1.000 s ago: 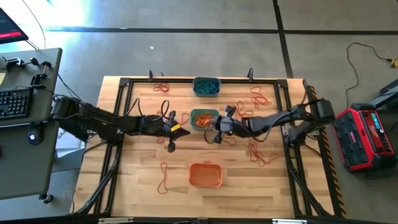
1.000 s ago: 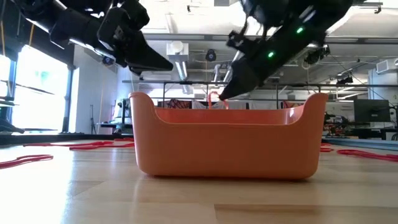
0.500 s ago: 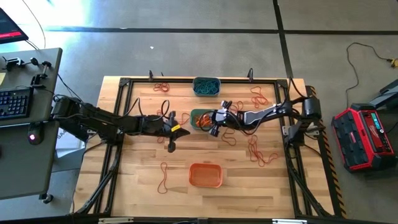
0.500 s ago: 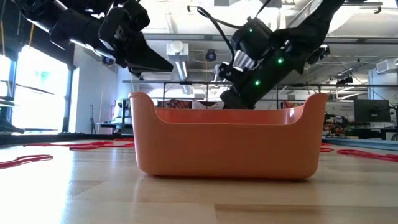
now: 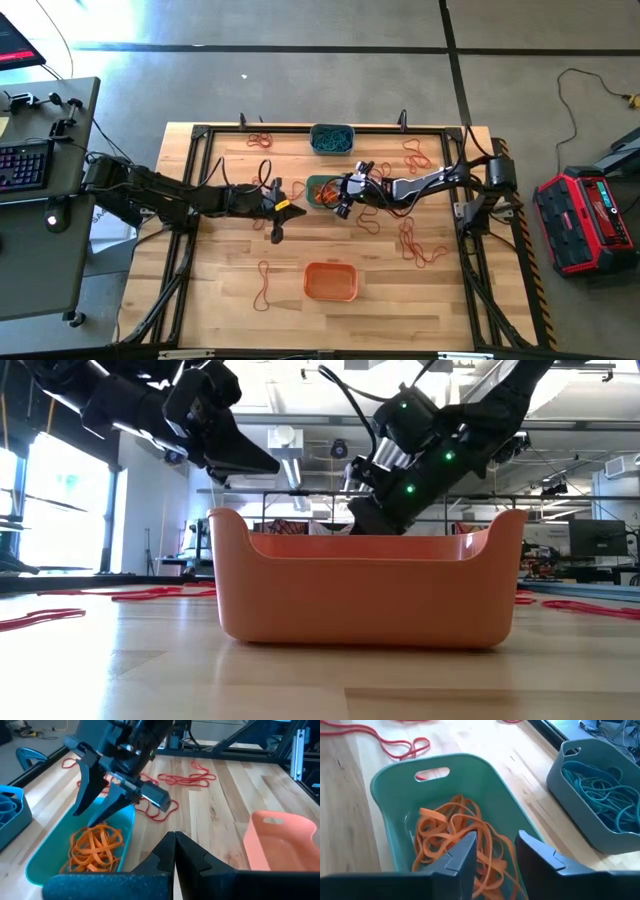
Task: Sort rubber bands into baskets
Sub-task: Put the red rubber band into the orange bin
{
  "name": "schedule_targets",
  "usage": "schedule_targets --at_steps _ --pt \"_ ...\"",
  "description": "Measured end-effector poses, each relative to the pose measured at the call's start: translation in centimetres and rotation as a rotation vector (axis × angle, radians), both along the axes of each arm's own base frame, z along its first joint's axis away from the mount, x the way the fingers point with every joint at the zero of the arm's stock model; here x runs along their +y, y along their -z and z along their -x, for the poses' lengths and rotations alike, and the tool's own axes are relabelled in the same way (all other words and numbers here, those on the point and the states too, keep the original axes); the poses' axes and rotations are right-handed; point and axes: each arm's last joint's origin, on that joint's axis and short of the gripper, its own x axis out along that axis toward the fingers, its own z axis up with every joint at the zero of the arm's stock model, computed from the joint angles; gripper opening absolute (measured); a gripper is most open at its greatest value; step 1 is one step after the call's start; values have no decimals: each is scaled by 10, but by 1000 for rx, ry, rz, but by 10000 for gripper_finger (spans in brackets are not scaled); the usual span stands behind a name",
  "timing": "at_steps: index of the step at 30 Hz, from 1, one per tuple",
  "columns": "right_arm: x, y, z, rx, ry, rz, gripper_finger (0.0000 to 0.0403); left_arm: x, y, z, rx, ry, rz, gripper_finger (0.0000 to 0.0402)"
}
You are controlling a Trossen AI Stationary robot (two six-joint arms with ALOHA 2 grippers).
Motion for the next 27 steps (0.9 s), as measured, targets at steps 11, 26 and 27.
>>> schedule_targets --at_steps 11,26,27 --pt "11 -18 -9 -296 -45 25 9 12 1 0 0 -131 23 1" --pt "20 -18 4 -413 -51 109 0 75 11 13 114 -262 52 0" --pt "18 -17 8 -426 -42 106 0 79 11 15 122 -271 57 0"
